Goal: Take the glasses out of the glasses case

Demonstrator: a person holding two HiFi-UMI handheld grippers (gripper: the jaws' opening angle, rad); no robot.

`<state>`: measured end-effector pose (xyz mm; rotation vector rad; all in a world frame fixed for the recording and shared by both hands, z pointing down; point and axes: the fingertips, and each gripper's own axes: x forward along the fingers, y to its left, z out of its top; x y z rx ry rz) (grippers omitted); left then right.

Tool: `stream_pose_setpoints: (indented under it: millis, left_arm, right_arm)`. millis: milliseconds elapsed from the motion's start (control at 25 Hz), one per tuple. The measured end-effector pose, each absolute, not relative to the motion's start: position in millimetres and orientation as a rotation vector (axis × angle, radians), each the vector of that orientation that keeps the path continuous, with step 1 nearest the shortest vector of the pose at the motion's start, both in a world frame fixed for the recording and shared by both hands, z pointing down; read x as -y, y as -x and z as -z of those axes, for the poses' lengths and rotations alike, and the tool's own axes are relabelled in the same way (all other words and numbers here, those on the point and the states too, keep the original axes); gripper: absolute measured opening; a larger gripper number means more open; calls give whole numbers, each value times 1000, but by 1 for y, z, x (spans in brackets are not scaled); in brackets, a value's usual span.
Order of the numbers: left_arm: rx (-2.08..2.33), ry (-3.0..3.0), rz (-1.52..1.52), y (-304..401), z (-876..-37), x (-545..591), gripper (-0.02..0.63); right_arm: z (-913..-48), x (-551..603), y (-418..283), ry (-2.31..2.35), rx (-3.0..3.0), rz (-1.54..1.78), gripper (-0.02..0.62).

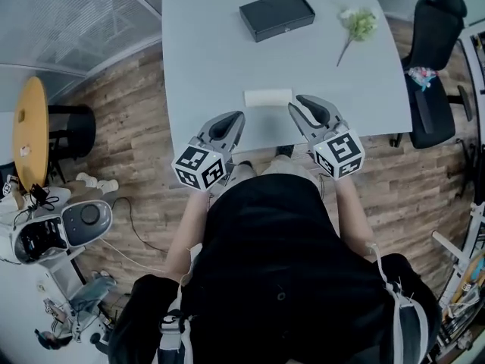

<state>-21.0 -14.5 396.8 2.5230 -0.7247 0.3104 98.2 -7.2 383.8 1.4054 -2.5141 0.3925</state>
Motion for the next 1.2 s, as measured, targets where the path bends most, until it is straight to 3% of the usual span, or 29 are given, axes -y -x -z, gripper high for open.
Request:
stream_pose_setpoints:
  millis: [520,1200]
  left_arm:
    - [934,-2339,-352,-18,-449,37,23]
    - [960,-2193,-456,-8,-542,59,23]
  right_arm:
    - [-457,33,-109,-933,2413,-141,184]
    - [-557,70,-103,-764,2293,-83,258]
